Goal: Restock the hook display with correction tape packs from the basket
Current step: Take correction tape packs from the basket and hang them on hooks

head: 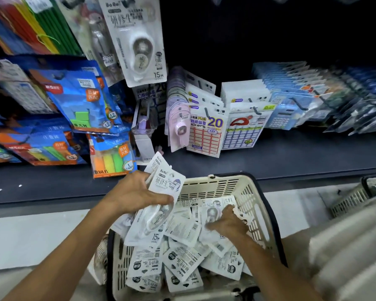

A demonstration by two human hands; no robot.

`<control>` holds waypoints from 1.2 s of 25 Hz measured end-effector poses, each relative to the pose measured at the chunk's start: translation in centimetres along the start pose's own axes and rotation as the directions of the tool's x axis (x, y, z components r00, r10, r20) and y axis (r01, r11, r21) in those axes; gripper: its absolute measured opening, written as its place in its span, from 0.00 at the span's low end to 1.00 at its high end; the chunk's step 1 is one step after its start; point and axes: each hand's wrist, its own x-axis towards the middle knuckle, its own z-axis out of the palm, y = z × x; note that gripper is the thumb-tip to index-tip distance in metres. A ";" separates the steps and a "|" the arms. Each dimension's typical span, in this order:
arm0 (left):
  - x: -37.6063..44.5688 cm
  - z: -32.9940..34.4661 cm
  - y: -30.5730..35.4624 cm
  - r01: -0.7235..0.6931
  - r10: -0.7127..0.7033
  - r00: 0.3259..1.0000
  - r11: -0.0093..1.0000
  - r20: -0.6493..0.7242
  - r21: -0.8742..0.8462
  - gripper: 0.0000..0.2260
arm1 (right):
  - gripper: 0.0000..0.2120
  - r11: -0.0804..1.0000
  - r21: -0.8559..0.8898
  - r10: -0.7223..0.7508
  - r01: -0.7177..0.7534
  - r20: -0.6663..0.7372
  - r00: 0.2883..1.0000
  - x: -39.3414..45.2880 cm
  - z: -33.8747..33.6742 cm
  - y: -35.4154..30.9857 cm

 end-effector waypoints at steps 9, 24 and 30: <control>-2.0 -4.1 2.6 -0.083 0.094 0.978 0.994 -0.186 0.065 0.12 | 0.38 0.962 -0.036 -0.233 0.269 0.397 0.888 -3.9 -10.1 -3.1; -9.1 -15.8 6.7 -0.546 0.042 0.682 0.693 -0.730 -0.471 0.20 | 0.08 0.174 0.561 -0.698 0.809 -0.509 0.504 -19.0 -17.3 -20.6; -8.9 -15.9 6.8 -0.568 0.031 0.676 0.658 -0.736 -0.494 0.21 | 0.06 0.231 0.534 -0.649 0.814 -0.539 0.537 -19.5 -14.8 -20.1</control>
